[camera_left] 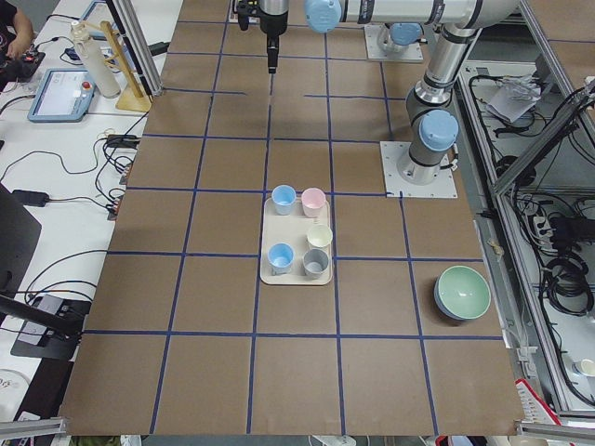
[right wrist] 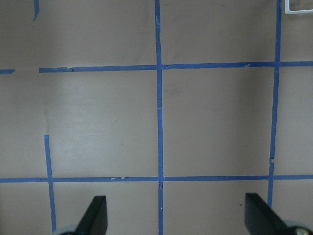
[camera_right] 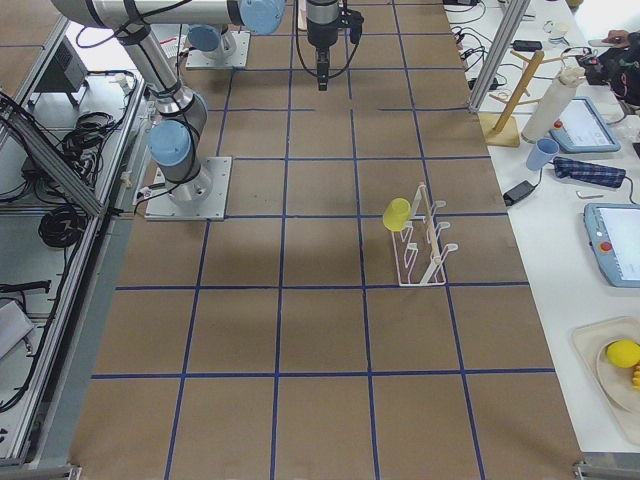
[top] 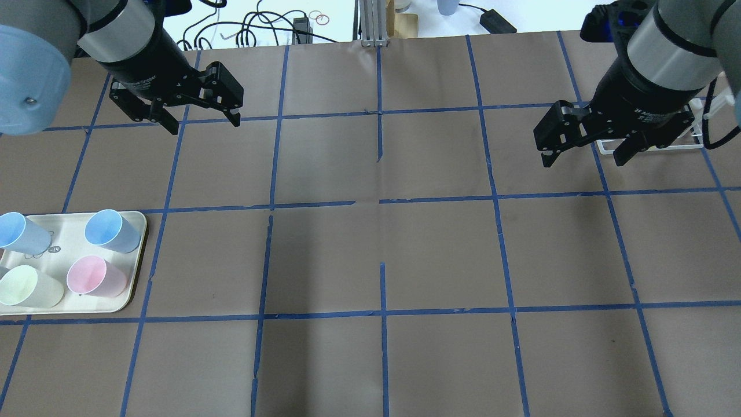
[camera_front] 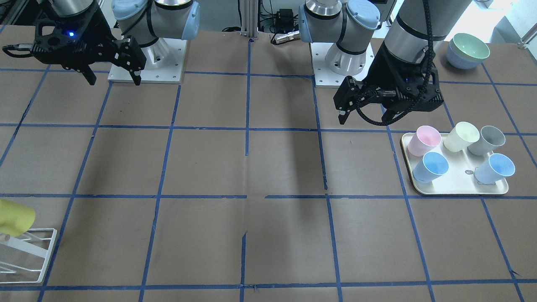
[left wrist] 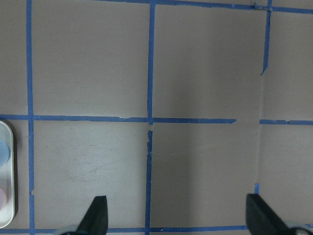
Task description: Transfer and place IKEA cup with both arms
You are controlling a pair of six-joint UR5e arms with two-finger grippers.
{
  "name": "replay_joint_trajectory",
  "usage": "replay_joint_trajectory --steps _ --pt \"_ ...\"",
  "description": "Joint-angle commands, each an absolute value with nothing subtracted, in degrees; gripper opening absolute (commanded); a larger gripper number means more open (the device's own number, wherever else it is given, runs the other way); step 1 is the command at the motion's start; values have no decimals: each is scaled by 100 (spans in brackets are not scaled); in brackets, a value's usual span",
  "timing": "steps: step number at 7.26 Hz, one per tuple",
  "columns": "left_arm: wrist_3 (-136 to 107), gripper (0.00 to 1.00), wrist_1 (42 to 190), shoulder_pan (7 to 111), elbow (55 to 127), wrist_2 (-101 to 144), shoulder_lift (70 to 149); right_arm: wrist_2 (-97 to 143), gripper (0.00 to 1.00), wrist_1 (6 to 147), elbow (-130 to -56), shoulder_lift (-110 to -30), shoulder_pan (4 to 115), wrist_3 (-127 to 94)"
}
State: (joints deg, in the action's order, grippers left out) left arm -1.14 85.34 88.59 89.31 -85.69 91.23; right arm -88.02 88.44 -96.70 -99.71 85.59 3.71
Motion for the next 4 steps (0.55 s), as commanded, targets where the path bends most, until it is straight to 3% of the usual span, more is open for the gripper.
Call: replay_joint_trajectory --steps 1,4 --pt "-114 100 8534 8859 8930 -8569 9123 -8867 100 8816 -9659 -10020 8552 369" --pt "-114 100 8543 8859 8930 -8569 9123 -8921 100 8894 -9676 -10011 8534 351"
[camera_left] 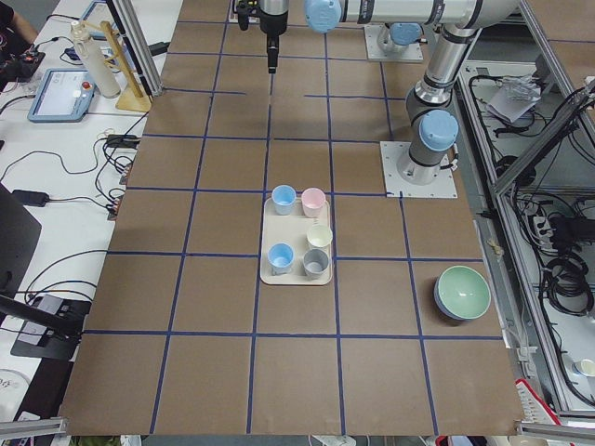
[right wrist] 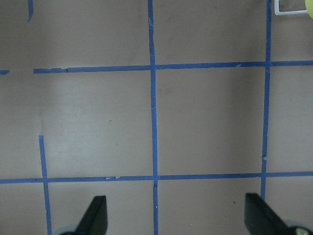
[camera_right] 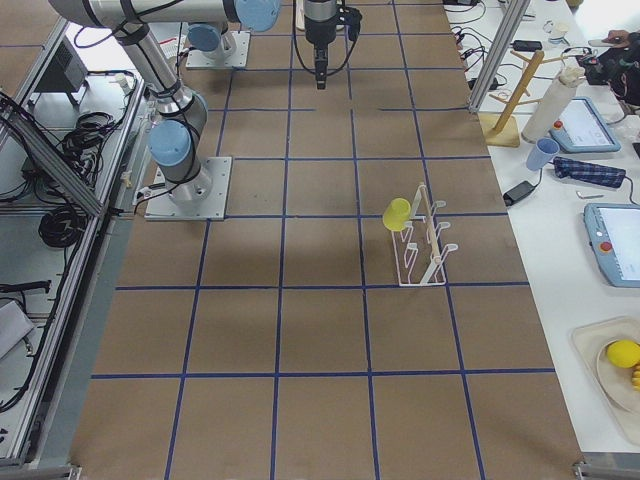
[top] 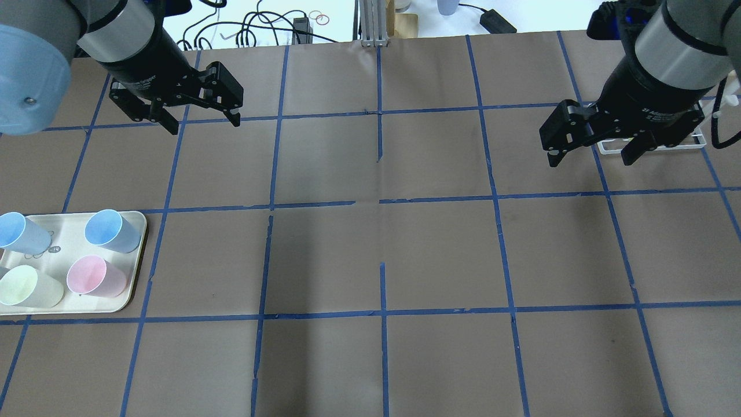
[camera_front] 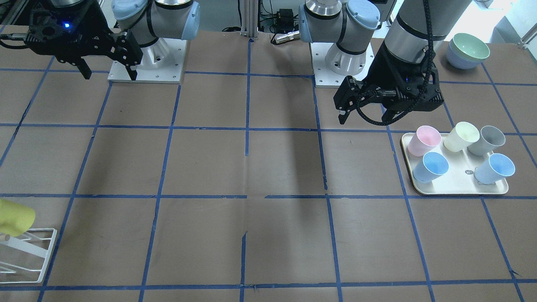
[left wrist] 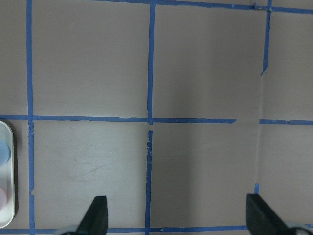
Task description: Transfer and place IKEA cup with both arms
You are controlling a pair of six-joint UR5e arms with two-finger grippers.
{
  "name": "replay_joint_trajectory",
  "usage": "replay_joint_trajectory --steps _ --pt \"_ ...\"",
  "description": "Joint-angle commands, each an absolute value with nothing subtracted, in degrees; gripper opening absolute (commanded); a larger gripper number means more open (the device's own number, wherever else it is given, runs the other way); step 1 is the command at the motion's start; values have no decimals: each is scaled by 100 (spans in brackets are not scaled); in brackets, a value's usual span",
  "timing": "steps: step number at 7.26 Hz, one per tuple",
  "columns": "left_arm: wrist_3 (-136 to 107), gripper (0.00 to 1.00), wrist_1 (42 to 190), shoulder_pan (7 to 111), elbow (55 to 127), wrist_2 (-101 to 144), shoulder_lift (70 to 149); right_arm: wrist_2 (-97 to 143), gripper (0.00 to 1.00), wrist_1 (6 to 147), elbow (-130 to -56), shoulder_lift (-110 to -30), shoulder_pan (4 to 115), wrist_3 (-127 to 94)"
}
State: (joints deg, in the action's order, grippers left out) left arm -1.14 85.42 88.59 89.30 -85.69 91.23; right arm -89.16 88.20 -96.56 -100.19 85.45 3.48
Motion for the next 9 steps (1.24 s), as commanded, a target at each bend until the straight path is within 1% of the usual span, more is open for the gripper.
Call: replay_joint_trajectory --steps 1,4,6,8,9 --pt "-114 100 8543 8859 8930 -8569 9123 -8921 100 8877 -9677 -10011 8534 343" --pt "-114 100 8543 8859 8938 -8569 9123 -8930 100 8903 -9677 -9976 8420 352" --pt "-114 100 8543 8859 8938 -8569 9123 -8895 100 8921 -9677 -9941 7843 569" --pt "-114 100 8543 8859 8938 -8569 9123 -8982 100 9060 -9677 -9845 7053 1814" --pt "-114 100 8543 8859 8938 -8569 9123 -8956 100 9584 -9685 -9670 6805 2280"
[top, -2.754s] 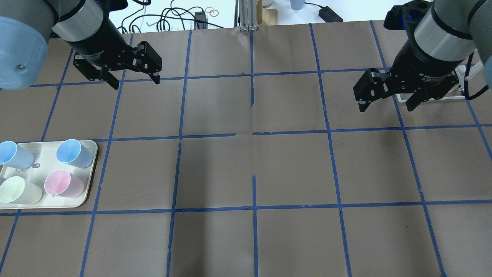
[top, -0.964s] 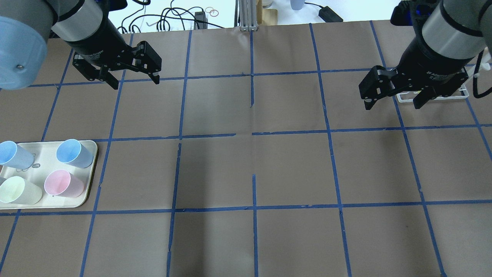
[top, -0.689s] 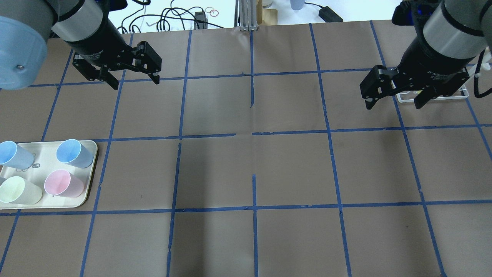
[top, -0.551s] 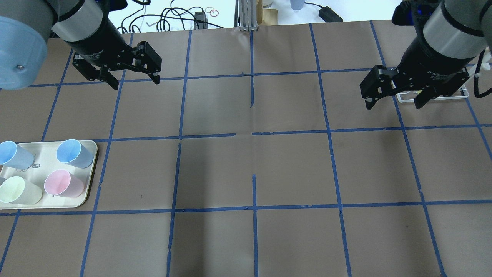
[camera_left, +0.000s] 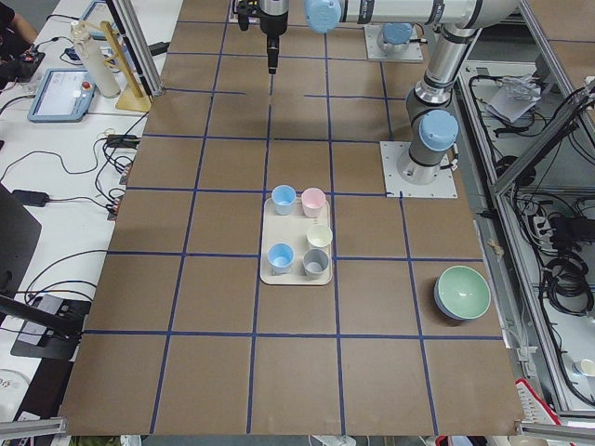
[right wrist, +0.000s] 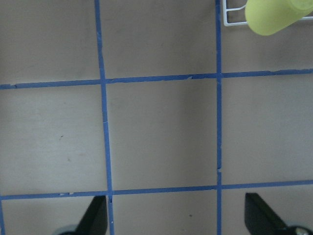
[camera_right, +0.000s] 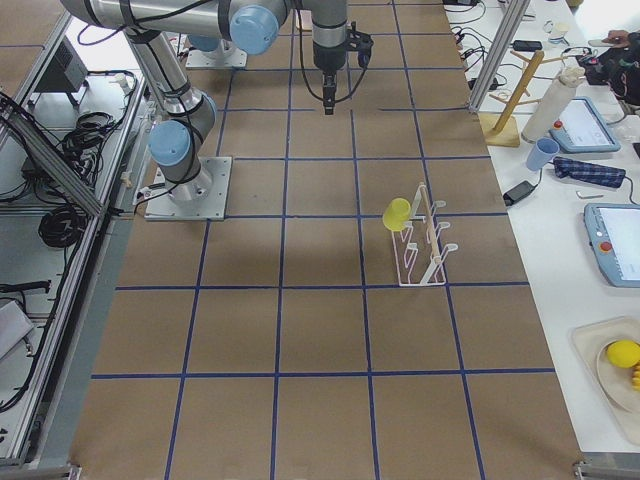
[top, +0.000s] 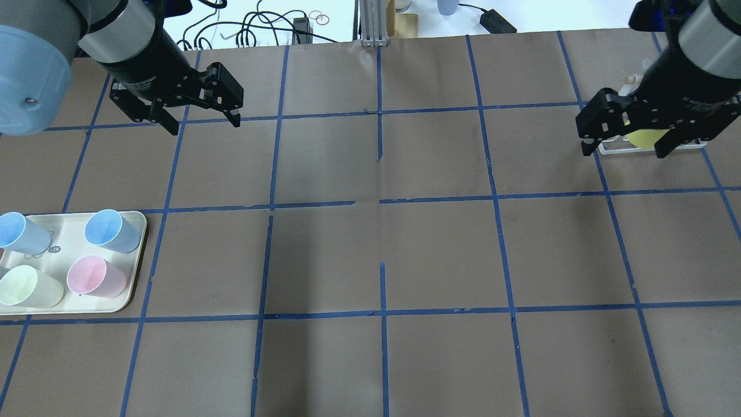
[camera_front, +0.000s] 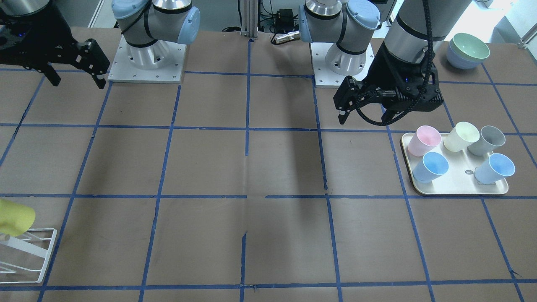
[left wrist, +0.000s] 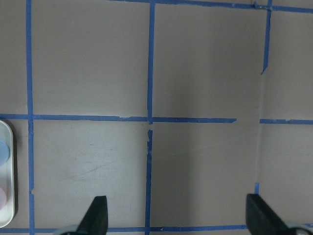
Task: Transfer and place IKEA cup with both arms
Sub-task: 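Move the right gripper down to the yellow cup on the wire rack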
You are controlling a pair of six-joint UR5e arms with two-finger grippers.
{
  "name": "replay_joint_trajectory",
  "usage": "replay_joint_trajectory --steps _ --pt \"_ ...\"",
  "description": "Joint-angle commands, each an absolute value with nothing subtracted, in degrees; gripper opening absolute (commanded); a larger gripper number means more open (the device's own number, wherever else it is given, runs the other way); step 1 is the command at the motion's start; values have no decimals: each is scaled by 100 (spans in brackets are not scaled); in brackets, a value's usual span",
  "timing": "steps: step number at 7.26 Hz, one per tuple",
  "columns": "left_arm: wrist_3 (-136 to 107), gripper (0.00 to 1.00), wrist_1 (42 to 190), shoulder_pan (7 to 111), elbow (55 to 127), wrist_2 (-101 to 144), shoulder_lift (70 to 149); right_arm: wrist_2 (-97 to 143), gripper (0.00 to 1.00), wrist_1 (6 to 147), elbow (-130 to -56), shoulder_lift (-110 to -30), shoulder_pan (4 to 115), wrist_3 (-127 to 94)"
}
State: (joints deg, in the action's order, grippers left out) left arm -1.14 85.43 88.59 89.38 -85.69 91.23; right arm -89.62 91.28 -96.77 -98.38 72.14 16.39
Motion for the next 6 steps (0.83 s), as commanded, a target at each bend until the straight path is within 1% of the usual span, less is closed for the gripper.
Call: replay_joint_trajectory --steps 1,2,5,6 --pt "-114 100 8543 8859 8938 -8569 9123 -8982 100 9893 -9668 -9346 6742 2755" --pt "-114 100 8543 8859 8938 -8569 9123 -9009 100 10392 -9651 -9047 6611 3099" --pt "-114 100 8543 8859 8938 -8569 9123 -8912 100 11247 -9589 -8247 6075 4162" --pt "-114 100 8543 8859 8938 -8569 9114 -8912 100 11372 -9580 -8088 6021 4279"
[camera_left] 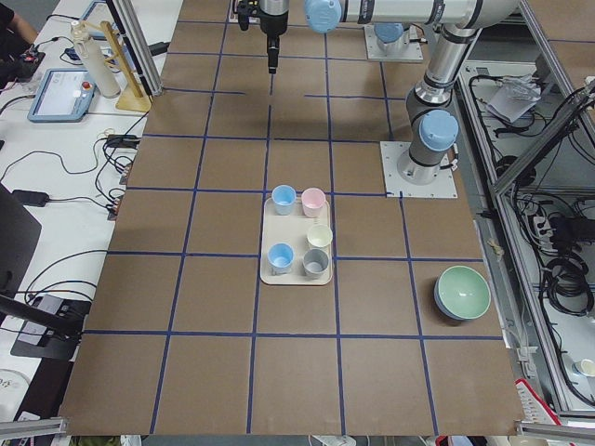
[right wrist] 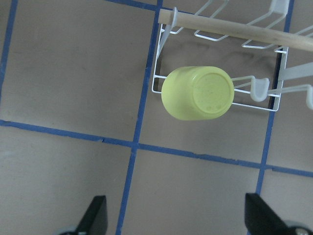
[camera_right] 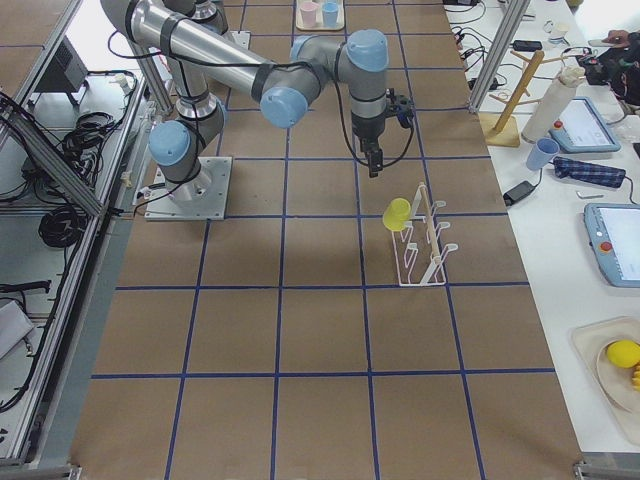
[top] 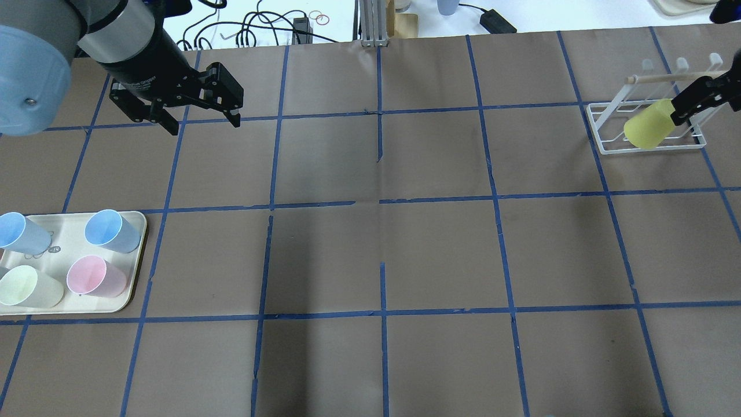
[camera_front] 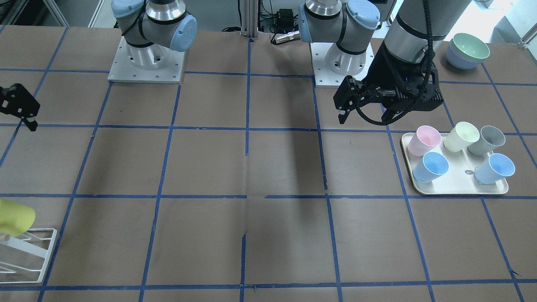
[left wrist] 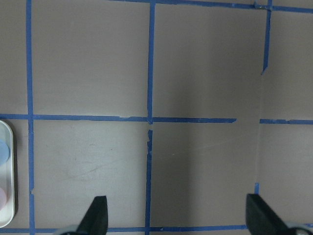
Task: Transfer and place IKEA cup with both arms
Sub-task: 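Move the right gripper down to the yellow cup on the wire rack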
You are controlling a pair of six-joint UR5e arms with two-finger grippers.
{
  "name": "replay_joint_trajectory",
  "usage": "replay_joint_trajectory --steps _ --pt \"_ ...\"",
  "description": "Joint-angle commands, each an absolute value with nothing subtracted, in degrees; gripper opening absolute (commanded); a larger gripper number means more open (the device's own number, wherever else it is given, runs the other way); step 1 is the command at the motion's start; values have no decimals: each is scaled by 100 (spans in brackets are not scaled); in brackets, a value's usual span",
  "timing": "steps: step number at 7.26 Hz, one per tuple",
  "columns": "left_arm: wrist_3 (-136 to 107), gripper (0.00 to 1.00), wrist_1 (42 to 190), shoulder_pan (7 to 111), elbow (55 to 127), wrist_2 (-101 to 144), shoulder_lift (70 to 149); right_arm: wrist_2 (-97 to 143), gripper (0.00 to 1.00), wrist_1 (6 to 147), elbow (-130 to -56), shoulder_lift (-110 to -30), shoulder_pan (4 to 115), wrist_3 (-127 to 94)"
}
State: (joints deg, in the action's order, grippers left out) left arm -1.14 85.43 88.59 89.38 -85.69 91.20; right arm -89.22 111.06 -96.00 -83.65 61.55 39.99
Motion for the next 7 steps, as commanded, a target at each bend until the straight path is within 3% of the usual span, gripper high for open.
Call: replay_joint_trajectory --steps 1,7 --pt "-114 100 8543 8859 8938 -8569 9114 -8912 100 11538 -9580 -7955 6021 4289" --pt "-114 100 8543 8851 8938 -8569 9123 -8578 100 12270 -9589 -7295 6029 4430"
